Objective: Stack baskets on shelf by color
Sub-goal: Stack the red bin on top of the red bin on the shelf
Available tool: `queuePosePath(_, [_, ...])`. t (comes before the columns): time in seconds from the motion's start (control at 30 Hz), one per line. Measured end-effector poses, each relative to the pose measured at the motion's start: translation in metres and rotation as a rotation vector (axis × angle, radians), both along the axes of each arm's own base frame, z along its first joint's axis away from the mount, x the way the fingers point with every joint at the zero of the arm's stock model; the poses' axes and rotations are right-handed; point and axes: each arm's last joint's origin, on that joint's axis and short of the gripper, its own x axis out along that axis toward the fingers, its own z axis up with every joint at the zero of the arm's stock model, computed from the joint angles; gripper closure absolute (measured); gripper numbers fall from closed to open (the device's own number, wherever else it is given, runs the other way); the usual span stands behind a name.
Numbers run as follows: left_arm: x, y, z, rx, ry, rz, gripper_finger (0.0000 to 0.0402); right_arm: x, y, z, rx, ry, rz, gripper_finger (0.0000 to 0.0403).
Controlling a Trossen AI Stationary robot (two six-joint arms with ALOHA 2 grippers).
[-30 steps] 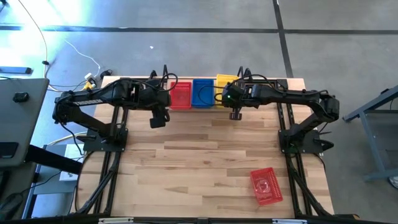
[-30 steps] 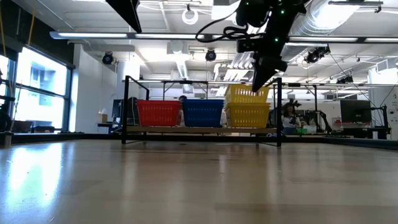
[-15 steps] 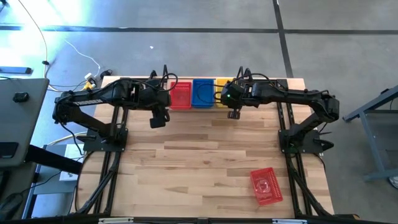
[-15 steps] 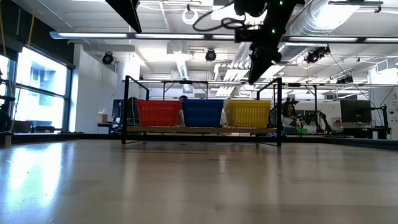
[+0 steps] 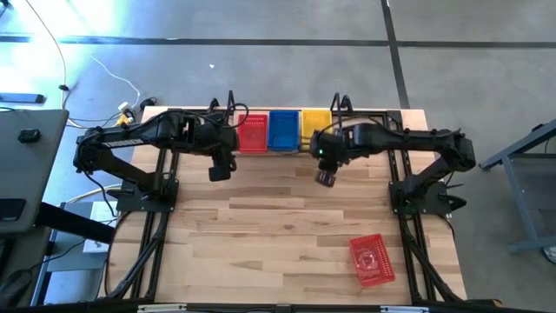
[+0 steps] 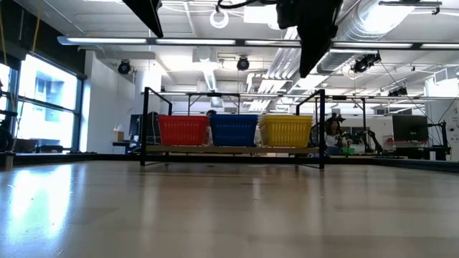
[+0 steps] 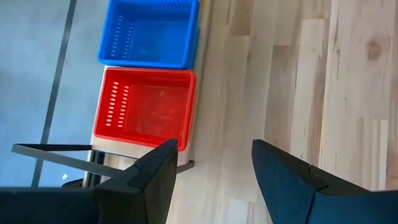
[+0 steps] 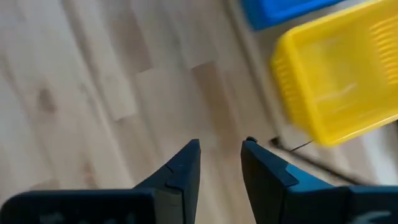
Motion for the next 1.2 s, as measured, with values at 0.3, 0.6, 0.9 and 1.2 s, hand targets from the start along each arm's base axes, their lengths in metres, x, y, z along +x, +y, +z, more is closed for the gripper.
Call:
queuePosePath(0.3, [0.0,-0.002,0.0,-0.002,0.0,-0.007,0.0206,-0.004,0.062,-0.003,0.114,0.007,-0.075,0.03])
queuePosePath(0.6, [0.002,-0.009,0.0,-0.018,-0.003,-0.048,0.0206,-0.027,0.115,-0.03,0.181,0.108,-0.254,0.03])
queuePosePath(0.9, [0.003,-0.016,0.0,-0.018,-0.003,-0.076,0.0206,-0.052,0.154,-0.048,0.248,0.194,-0.434,0.03])
queuePosePath(1.2, [0.004,-0.018,0.0,-0.057,-0.034,-0.011,0.0206,-0.081,0.18,-0.047,0.184,0.249,-0.552,0.03])
